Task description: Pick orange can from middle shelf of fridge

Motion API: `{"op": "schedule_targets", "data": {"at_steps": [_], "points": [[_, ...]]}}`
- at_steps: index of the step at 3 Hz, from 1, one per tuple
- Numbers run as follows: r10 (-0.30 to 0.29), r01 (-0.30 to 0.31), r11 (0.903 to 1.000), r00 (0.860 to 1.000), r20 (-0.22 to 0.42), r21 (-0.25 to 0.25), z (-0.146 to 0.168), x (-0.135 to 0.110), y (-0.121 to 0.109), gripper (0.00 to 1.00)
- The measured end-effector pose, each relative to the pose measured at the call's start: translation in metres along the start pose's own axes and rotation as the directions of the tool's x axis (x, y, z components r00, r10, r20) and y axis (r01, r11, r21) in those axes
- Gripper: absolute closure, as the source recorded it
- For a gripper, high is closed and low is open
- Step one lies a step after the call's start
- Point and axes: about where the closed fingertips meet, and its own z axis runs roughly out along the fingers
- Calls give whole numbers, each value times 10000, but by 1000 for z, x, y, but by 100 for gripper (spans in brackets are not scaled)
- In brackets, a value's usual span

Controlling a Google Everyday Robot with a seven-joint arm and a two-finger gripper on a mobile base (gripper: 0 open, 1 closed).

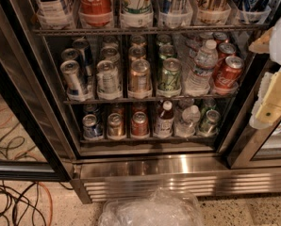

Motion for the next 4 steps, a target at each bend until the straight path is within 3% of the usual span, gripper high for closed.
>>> {"op": "schedule_targets", "data": {"at_steps": [1,2,3,4], "points": [[-9,8,10000,10000,51,62,-1,-1,0,0],[133,-161,9991,9973,717,388,3,-3,2,0],[432,-599,9954,9771,2084,745,17,-4,10,0],[529,-889,9915,9424,3304,948,34,-11,14,0]]}}
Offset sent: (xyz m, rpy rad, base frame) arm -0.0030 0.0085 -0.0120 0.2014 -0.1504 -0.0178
